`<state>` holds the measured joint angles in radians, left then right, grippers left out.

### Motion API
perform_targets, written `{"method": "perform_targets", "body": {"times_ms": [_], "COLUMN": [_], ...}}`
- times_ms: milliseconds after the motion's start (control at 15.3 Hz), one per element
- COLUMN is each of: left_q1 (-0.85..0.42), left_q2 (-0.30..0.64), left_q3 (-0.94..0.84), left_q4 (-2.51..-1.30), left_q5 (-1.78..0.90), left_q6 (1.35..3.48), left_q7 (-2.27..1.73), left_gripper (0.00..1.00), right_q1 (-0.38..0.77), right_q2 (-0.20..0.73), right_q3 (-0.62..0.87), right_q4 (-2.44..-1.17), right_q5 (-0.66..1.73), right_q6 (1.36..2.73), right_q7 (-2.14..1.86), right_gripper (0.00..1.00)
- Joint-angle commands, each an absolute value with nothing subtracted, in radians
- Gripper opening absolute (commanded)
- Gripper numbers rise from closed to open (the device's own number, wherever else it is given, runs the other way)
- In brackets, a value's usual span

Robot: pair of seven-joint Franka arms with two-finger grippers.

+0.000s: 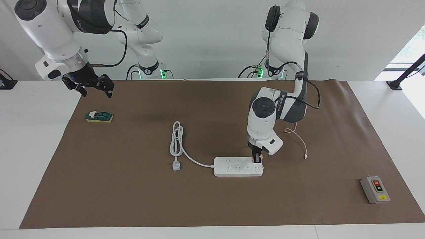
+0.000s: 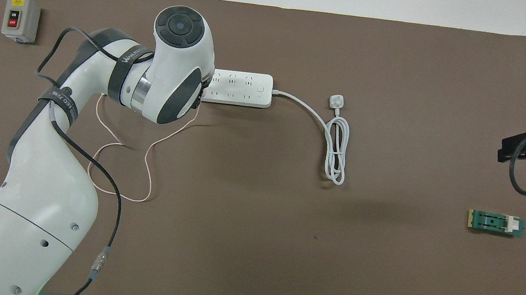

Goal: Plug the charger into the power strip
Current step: 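Open the left gripper and lift it off the plugged charger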

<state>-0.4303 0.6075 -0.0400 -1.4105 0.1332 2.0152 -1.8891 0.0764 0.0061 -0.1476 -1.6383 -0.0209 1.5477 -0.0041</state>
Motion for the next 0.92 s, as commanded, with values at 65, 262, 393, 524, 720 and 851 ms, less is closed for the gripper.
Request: {"method": "perform_targets", "body": {"times_ms": [65, 262, 393, 524, 720, 851], "left_q1": [-0.407, -0.394, -0.361, -0.333, -0.252, -0.172], "left_q2": [0.569, 0.513, 0.467, 0.416, 0.335, 0.286], "left_q3": [-0.032, -0.026, -0.032, -0.029, -0.029, -0.029], "left_q4": [-1.394, -1.359, -1.358, -1.358, -1.358, -1.358], "left_q5": [0.118, 0.091, 0.090, 0.091, 0.091, 0.091], "left_q6": [1.961, 1.849, 1.803, 1.763, 1.674, 1.646], "left_q7": [-1.781, -1.734, -1.666, -1.536, -1.233, -1.004], "left_gripper": [0.99, 1.00, 1.00, 1.00, 1.00, 1.00], "right_q1": [0.077, 0.075, 0.075, 0.075, 0.077, 0.077], "right_q2": [-0.005, -0.005, -0.005, -0.005, -0.005, -0.005], "right_q3": [-0.150, -0.150, -0.150, -0.150, -0.150, -0.150], "right_q4": [-1.638, -1.638, -1.638, -1.638, -1.638, -1.638], "right_q5": [-0.018, -0.018, -0.018, -0.018, -0.018, -0.018], "right_q6": [1.534, 1.534, 1.534, 1.534, 1.534, 1.534], "right_q7": [-0.023, -0.023, -0.023, -0.021, -0.023, -0.023], "right_gripper": [1.00, 1.00, 1.00, 1.00, 1.00, 1.00]}}
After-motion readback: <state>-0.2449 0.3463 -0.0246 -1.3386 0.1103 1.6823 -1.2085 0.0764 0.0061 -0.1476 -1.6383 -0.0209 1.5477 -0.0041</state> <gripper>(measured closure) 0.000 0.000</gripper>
